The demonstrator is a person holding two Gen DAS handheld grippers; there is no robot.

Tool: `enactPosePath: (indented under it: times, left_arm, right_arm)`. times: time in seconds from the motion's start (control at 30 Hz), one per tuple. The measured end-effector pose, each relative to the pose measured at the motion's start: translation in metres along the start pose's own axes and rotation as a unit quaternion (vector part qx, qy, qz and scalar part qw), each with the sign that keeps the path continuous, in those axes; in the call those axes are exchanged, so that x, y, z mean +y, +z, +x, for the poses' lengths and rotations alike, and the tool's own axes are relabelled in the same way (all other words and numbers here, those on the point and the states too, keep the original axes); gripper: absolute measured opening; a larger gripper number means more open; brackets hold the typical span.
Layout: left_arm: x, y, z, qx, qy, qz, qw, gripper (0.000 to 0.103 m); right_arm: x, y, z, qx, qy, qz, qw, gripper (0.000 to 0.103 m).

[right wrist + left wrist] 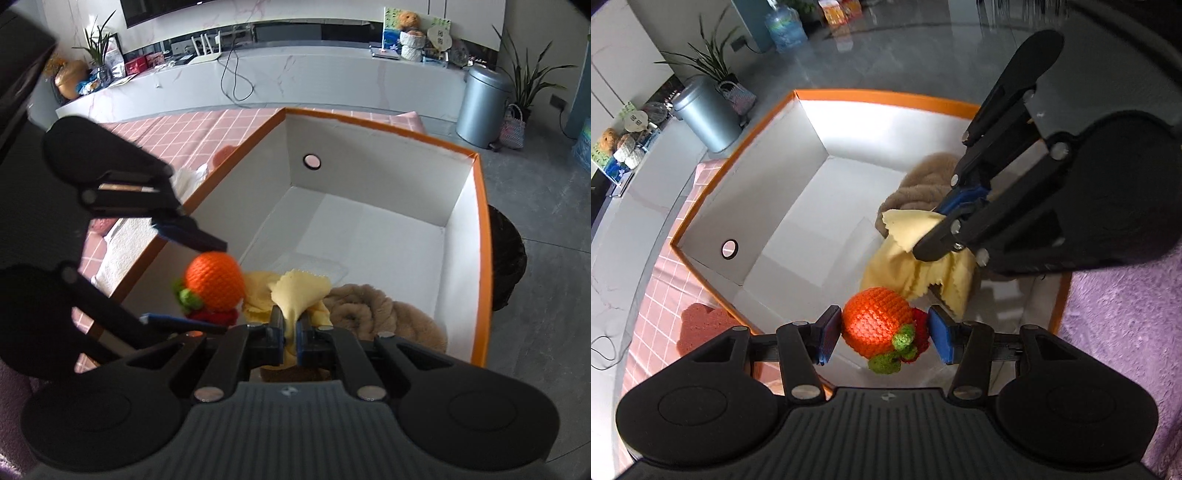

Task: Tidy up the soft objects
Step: 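Carry the orange fruit and yellow cloth into the box with both grippers, then open the left gripper over the box while the right releases the yellow cloth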

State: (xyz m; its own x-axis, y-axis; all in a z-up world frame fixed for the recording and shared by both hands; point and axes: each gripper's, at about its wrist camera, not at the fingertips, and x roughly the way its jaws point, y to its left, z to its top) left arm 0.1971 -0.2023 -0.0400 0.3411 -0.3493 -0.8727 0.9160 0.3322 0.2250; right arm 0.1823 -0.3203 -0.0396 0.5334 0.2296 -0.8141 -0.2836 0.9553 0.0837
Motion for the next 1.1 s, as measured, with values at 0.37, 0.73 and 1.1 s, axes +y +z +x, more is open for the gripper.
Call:
enactPosePath:
  times: [0.37, 0.73, 1.1]
  left_arm:
    - [0.0, 0.004, 0.021, 0.041, 0.006, 0.004, 0.9991, 0.063]
    - [0.009, -0.008, -0.018, -0.014, 0.023, -0.065, 0.9975, 0.067]
    - [0.017, -0.034, -0.061, -0.108, 0.066, -0.187, 0.9743, 0.067]
  right_arm:
    - [-0.004, -0.005, 0.004, 0.017, 0.002, 0.006, 1.0, 0.004]
    - [0.003, -0.007, 0.012, 0.067, 0.053, 0.011, 0.996, 0.005]
    - [0.013, 0.001, 0.043, 0.142, 0.08, 0.064, 0.985, 0.012]
